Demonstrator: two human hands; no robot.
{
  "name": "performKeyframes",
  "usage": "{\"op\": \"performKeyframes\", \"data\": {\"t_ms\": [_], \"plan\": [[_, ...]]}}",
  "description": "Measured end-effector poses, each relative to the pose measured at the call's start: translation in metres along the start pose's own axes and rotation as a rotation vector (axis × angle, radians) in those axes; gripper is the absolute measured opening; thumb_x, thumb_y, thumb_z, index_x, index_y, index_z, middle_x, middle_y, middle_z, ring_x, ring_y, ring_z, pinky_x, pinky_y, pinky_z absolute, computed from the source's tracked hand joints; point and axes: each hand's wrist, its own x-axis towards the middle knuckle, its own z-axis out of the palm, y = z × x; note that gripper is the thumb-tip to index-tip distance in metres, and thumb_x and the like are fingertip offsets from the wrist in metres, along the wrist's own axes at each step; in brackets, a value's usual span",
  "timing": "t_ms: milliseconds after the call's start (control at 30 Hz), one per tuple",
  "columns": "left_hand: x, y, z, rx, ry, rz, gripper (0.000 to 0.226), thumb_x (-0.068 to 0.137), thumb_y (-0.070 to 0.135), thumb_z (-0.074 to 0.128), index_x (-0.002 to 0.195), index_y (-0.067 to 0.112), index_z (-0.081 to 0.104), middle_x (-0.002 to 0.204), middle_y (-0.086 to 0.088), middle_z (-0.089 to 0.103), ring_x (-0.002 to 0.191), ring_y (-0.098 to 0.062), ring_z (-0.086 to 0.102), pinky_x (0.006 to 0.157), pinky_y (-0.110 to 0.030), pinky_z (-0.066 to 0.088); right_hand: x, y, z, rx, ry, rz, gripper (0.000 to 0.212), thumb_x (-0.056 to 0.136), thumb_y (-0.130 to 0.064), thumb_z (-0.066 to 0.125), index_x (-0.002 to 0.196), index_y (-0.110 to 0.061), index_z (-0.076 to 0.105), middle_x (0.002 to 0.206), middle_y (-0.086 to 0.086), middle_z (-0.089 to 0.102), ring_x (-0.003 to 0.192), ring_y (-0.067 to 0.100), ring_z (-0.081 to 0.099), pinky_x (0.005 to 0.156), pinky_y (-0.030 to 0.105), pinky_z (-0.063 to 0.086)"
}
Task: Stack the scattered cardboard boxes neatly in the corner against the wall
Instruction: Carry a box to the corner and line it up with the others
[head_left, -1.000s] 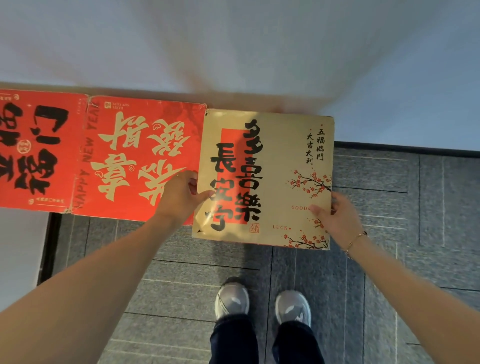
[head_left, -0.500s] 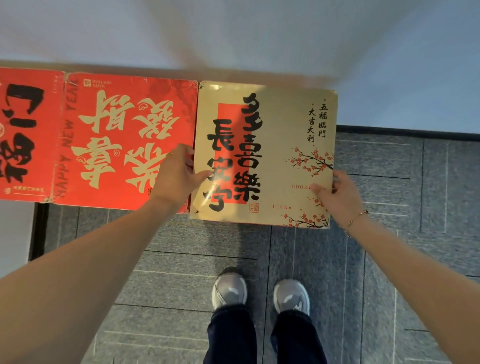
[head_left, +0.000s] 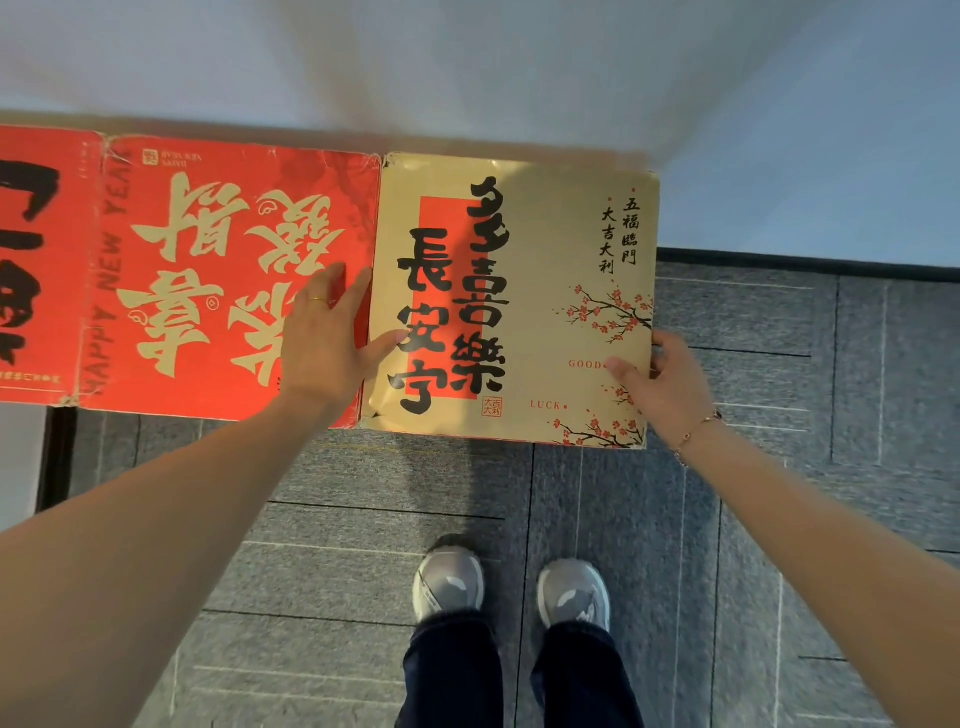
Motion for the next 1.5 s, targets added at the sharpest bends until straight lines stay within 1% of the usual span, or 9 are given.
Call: {"op": "performKeyframes", "data": {"t_ms": [267,500,633,900,1033,1133,1333,1433,1500], "plan": [[-0.001,0.002,0.002,-0.002,-0.011,-0.009,0.076,0.085,0.053,0.059,0.148,0.020,0.031,0.153,-0.013,0.027,0.136,-0.032,0.031,0.108,-0.046,0.034,0.002,0.002,0.002,-0.025,0.020,0.005,0.052,0.084,-0.026,0.067,0.129,-0.015,0.043,0.124,0.005,0.060,0.104,0.021,0.061,0.084,0.036,0.052],[0.000,0.000,0.001,0.011,-0.011,-0.003,0.077,0.083,0.055,0.062,0.147,0.021,0.034,0.151,-0.012,0.031,0.133,-0.033,0.034,0.103,-0.048,0.040,0.001,0.003,0.005,-0.034,0.023,0.002,0.052,0.085,-0.028,0.066,0.129,-0.018,0.042,0.125,0.002,0.059,0.104,0.020,0.060,0.088,0.043,0.052],[0.003,0.001,-0.006,0.044,-0.051,0.002,0.078,0.083,0.054,0.062,0.147,0.020,0.033,0.151,-0.013,0.031,0.134,-0.033,0.032,0.106,-0.048,0.037,0.003,0.000,0.001,-0.027,-0.025,0.029,0.055,0.084,-0.027,0.067,0.132,-0.018,0.040,0.126,0.004,0.059,0.107,0.021,0.060,0.090,0.047,0.051],[0.001,0.007,-0.028,0.067,-0.133,-0.033,0.082,0.083,0.058,0.059,0.149,0.019,0.028,0.151,-0.011,0.030,0.135,-0.032,0.032,0.106,-0.046,0.038,-0.001,-0.021,-0.009,-0.111,-0.064,0.037,0.073,0.086,-0.027,0.064,0.145,-0.022,0.021,0.125,0.006,0.060,0.108,0.027,0.061,0.091,0.049,0.051],[-0.005,0.010,-0.057,0.043,-0.169,-0.050,0.082,0.083,0.062,0.054,0.149,0.021,0.026,0.151,-0.010,0.029,0.135,-0.030,0.033,0.103,-0.046,0.040,-0.012,-0.040,-0.022,-0.059,-0.083,0.060,0.083,0.087,-0.024,0.064,0.149,-0.020,0.010,0.130,0.013,0.056,0.118,0.028,0.055,0.100,0.047,0.045],[0.000,0.013,-0.086,0.050,-0.188,-0.060,0.079,0.085,0.061,0.051,0.150,0.024,0.023,0.152,-0.009,0.028,0.137,-0.030,0.032,0.101,-0.049,0.041,-0.022,-0.062,-0.037,-0.110,-0.092,0.039,0.082,0.087,-0.028,0.064,0.149,-0.017,0.012,0.143,0.016,0.041,0.128,0.028,0.045,0.102,0.039,0.040],[-0.001,0.034,-0.150,-0.019,-0.210,-0.113,0.077,0.087,0.063,0.047,0.150,0.027,0.020,0.154,-0.009,0.025,0.138,-0.030,0.032,0.100,-0.050,0.041,-0.050,-0.120,-0.066,-0.272,-0.162,-0.091,0.070,0.087,-0.039,0.061,0.143,-0.011,0.030,0.141,0.010,0.046,0.128,0.025,0.046,0.102,0.035,0.038],[-0.015,0.044,-0.179,-0.002,-0.239,-0.106,0.078,0.086,0.065,0.045,0.150,0.028,0.020,0.155,-0.008,0.025,0.138,-0.029,0.033,0.099,-0.049,0.042,-0.072,-0.151,-0.079,-0.378,-0.264,-0.150,0.066,0.089,-0.041,0.057,0.141,-0.010,0.034,0.139,0.006,0.049,0.123,0.022,0.050,0.096,0.030,0.040],[-0.028,0.048,-0.201,-0.013,-0.253,-0.119,0.078,0.086,0.067,0.044,0.150,0.029,0.021,0.154,-0.008,0.027,0.136,-0.029,0.036,0.098,-0.048,0.042,-0.088,-0.174,-0.091,-0.442,-0.318,-0.194,0.060,0.090,-0.040,0.055,0.138,-0.010,0.036,0.136,0.004,0.051,0.115,0.019,0.053,0.085,0.023,0.041]]}}
